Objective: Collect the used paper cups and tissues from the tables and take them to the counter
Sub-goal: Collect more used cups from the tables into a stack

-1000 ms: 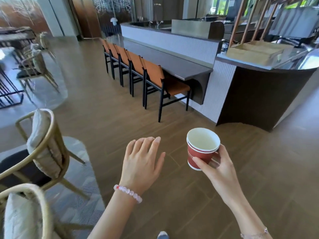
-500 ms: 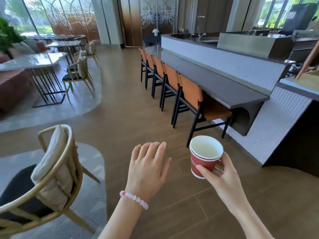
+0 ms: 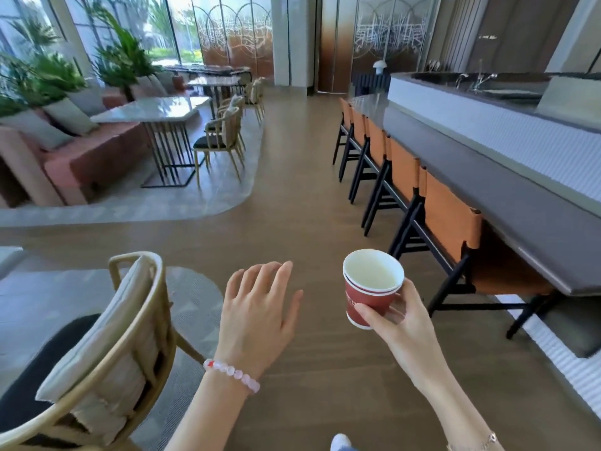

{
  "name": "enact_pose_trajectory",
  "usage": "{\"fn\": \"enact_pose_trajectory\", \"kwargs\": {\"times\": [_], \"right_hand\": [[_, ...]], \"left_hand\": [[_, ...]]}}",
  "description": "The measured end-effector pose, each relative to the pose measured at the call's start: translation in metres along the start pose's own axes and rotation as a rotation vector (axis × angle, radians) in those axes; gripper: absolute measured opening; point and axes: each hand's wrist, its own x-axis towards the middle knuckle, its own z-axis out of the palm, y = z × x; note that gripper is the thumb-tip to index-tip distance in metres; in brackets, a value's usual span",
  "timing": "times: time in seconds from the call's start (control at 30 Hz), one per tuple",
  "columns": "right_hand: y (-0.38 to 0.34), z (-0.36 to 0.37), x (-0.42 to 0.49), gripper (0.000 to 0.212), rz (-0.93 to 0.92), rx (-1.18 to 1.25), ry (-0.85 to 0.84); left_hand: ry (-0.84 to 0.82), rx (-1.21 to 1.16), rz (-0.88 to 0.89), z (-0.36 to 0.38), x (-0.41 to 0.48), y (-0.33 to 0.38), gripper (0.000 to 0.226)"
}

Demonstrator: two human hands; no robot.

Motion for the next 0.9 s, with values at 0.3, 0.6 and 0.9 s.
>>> {"fn": "enact_pose_trajectory", "kwargs": {"times": [0.3,0.6,0.9], "right_hand": [[0.033,0.027,0.224,0.050,-0.006,-0.002,-0.213],[0.075,0.095,0.372,0.049,0.042,-0.030,-0.362],[0.104,0.227,0.527,0.052,0.046,-0.030,-0.474]], "left_hand": [[0.013,0.112,-0.189,0.085,0.146,-0.057,0.044],[-0.043,0.186,-0.379,0.148,0.233,-0.140,0.045],[0.004,0.231,-0.479,0.199,0.339,-0.284,0.047]]}}
